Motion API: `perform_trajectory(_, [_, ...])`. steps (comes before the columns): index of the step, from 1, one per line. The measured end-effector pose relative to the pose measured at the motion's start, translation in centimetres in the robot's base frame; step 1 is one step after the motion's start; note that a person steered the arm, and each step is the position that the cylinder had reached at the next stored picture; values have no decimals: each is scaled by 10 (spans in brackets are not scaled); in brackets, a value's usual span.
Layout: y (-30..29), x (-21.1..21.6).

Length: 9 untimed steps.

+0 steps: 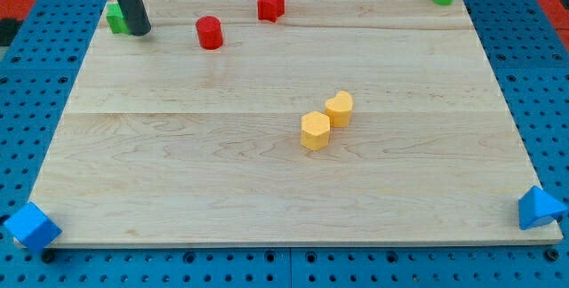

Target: Move the green star to the top left

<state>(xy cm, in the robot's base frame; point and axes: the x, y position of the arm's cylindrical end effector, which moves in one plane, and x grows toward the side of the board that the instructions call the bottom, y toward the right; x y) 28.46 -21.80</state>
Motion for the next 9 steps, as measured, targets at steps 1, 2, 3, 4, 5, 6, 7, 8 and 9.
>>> perform_trajectory(1, [2,18])
perform_trajectory(2, [0,52])
perform_trajectory(3, [-1,54])
perform_trajectory(4, [0,12])
perform_trajectory(5, [-7,-26])
perform_trajectory(6, [-18,-32])
perform_trajectory(7, [-7,-3])
perform_trajectory(8, [-20,29])
perform_trajectory(9, [-56,5])
